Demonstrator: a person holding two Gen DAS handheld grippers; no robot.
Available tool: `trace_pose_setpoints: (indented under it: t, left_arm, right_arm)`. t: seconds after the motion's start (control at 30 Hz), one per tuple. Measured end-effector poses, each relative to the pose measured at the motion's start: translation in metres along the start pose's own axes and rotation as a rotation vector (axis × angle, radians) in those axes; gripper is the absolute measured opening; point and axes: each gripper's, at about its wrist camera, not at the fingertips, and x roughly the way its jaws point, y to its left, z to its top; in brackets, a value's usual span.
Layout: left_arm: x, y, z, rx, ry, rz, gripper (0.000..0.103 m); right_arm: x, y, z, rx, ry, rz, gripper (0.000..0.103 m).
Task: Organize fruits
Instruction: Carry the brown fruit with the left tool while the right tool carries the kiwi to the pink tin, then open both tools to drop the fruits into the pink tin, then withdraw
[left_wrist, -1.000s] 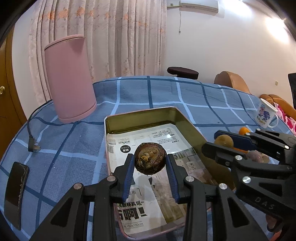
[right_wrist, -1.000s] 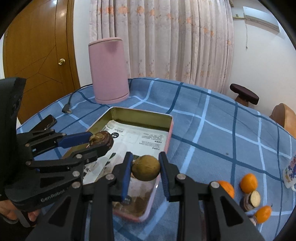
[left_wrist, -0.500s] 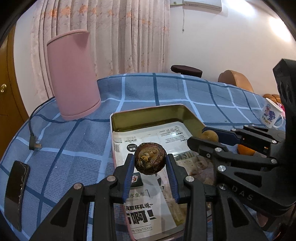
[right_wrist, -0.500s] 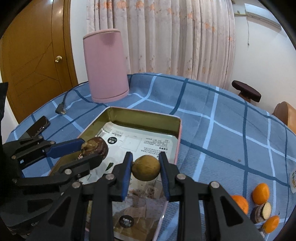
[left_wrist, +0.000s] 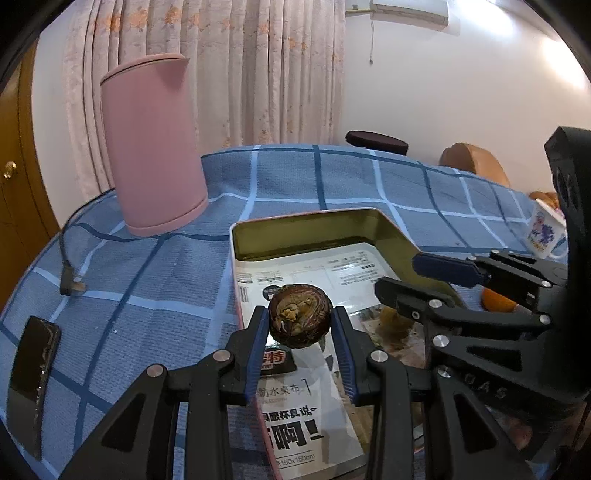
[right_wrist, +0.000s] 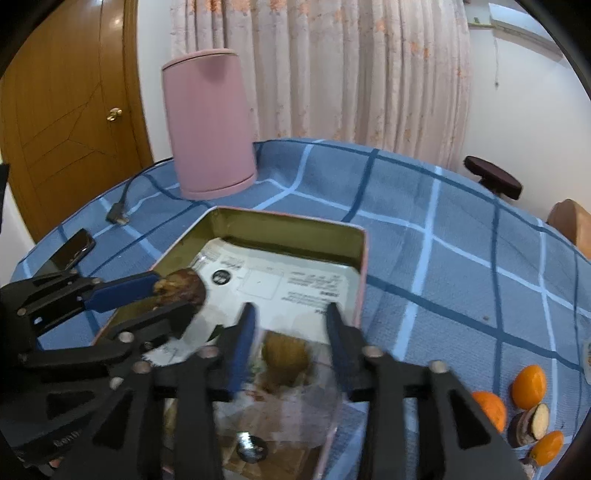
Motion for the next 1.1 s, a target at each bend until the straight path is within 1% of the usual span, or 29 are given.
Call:
trace_pose_setpoints:
  t: [0.1,0.13,0.17,0.2,0.23,0.27,0.3,0.33,0.4,0.47,0.6,0.63,0.67,0.73,0.77,0.83,0.93,1.0,1.03,1.1]
  left_arm:
    - [-0.004,0.001,0.000,-0.007,-0.006,-0.001,0.037]
    - [-0.007,0.001,0.000,-0.005,-0.010,-0.002,0.037]
    - [-0.009,0.002,-0.002,0.000,-0.015,0.001,0.037]
    - [-0.010,0.002,-0.002,0.002,-0.020,0.004,0.037]
    - [-0.012,0.002,-0.003,0.000,-0.027,0.005,0.038]
    - [-0.015,0.003,-0.004,-0.001,-0.032,0.000,0.039]
    - [-0.018,0.002,-0.005,0.001,-0.037,-0.003,0.043]
    - [-0.020,0.001,-0.006,0.005,-0.040,0.004,0.053]
    - [-0.028,0.000,-0.009,0.013,-0.061,0.031,0.062]
    - [-0.036,0.003,-0.013,0.016,-0.075,0.044,0.063]
    - [-0.050,0.022,-0.018,-0.023,-0.089,0.069,0.063]
    - [-0.053,0.025,-0.019,-0.028,-0.092,0.075,0.063]
    - [-0.057,0.030,-0.019,-0.036,-0.099,0.086,0.063]
    - [-0.063,0.036,-0.020,-0.044,-0.107,0.104,0.063]
    - [-0.065,0.038,-0.019,-0.044,-0.108,0.111,0.063]
    - [-0.068,0.039,-0.020,-0.047,-0.113,0.114,0.063]
    - [-0.070,0.033,-0.018,-0.036,-0.118,0.104,0.063]
    - [-0.071,0.029,-0.018,-0.028,-0.116,0.090,0.063]
    - [-0.071,0.027,-0.018,-0.022,-0.114,0.087,0.063]
    - [-0.071,0.023,-0.019,-0.012,-0.112,0.080,0.064]
  right_arm:
    - [-0.003,0.000,0.002,-0.002,-0.020,-0.001,0.054]
    - [-0.004,0.001,0.003,-0.007,-0.029,-0.009,0.059]
    - [-0.005,0.001,0.003,-0.008,-0.030,-0.040,0.073]
    - [-0.006,0.000,0.004,-0.004,-0.034,-0.066,0.079]
    - [-0.005,-0.002,0.004,0.003,-0.034,-0.065,0.087]
    - [-0.004,-0.003,0.005,0.012,-0.030,-0.058,0.092]
    - [-0.003,-0.004,0.005,0.017,-0.028,-0.061,0.094]
    - [-0.002,-0.003,0.005,0.018,-0.028,-0.086,0.096]
    - [0.000,0.000,0.005,0.012,-0.023,-0.097,0.096]
    - [-0.002,0.003,0.006,0.013,-0.038,-0.106,0.096]
    - [-0.003,0.011,0.009,0.020,-0.060,-0.104,0.098]
    - [-0.001,0.013,0.009,0.020,-0.055,-0.103,0.102]
    - [0.002,0.015,0.010,0.017,-0.045,-0.097,0.103]
    - [0.006,0.018,0.008,0.001,-0.029,-0.087,0.103]
    - [0.006,0.018,0.007,0.003,-0.025,-0.065,0.103]
    - [-0.001,0.015,0.006,0.029,-0.049,-0.013,0.103]
    - [-0.017,0.005,0.013,0.040,-0.117,-0.042,0.103]
    - [-0.023,-0.009,0.020,0.084,-0.146,-0.030,0.103]
    - [-0.024,-0.018,0.024,0.114,-0.157,-0.026,0.103]
    - [-0.017,-0.030,0.031,0.153,-0.143,-0.017,0.103]
